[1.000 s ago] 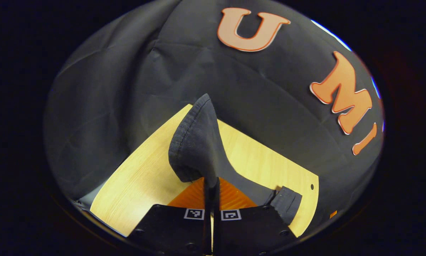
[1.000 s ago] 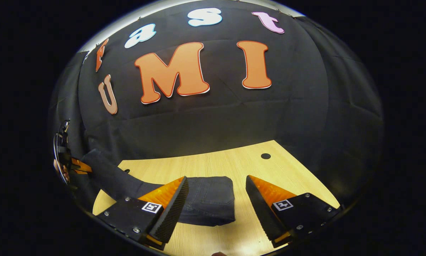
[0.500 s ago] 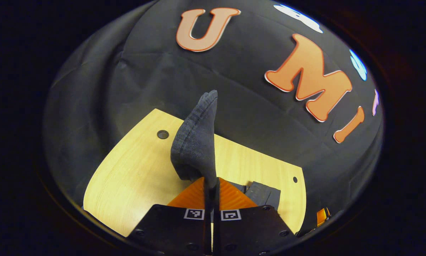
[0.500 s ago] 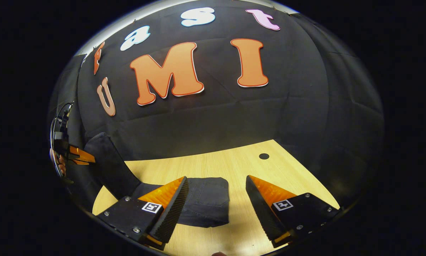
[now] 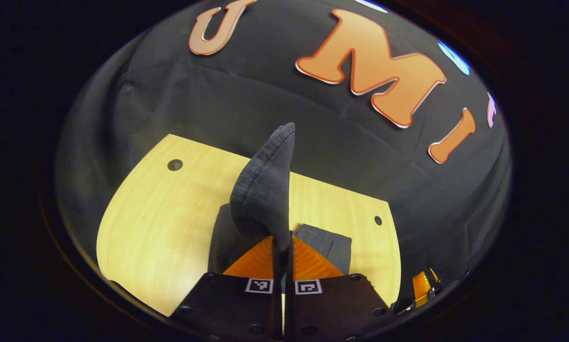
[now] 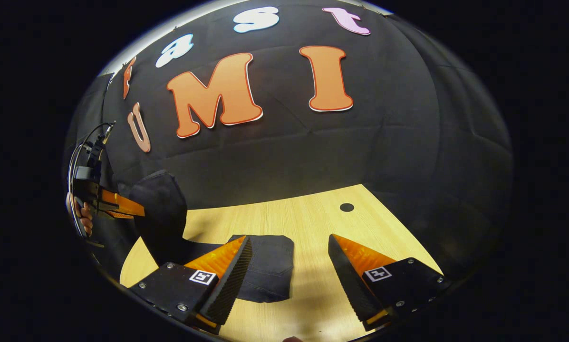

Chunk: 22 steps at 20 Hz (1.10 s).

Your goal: Grasp the waist and the cuffs of the jeans and fold them to make the two legs overlap; first hold the waist and fold one-third of the jeans toward the cuffs, then hold the cuffs and fold the remaining one-third in the same direction to finish folding.

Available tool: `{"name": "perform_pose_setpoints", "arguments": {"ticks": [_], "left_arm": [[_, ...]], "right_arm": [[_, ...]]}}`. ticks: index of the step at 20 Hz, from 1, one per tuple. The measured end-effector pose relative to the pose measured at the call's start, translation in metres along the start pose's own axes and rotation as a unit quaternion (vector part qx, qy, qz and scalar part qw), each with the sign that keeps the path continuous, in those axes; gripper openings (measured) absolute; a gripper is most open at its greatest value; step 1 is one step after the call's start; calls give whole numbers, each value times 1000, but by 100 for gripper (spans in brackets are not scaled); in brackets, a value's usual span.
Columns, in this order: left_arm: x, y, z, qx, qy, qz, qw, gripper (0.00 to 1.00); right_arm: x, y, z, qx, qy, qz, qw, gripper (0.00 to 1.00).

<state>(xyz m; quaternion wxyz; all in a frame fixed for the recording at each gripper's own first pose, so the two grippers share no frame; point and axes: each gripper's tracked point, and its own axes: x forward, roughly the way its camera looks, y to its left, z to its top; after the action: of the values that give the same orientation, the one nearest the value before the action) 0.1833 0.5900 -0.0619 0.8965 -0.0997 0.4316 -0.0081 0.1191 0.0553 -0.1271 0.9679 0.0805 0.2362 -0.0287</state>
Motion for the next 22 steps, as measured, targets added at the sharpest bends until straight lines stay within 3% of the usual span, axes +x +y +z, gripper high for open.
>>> {"name": "perform_pose_setpoints", "arguments": {"ticks": [9,16,18,21,22], "left_arm": [[26,-55,-63,38,43,-9,998,2],[53,-85,-138,122,119,-10,985,5],[56,-92,-155,130,132,-30,982,14],[46,-116,-162,103,124,-84,983,24],[39,-117,-156,104,113,-93,984,38]], "right_arm": [[9,-23,-3,-9,16,17,1000,98],[14,-16,-5,-13,29,47,998,98],[15,-11,-9,-22,37,60,997,98],[16,-7,-5,-36,36,59,997,100],[12,-6,-1,-33,28,61,997,98]]}}
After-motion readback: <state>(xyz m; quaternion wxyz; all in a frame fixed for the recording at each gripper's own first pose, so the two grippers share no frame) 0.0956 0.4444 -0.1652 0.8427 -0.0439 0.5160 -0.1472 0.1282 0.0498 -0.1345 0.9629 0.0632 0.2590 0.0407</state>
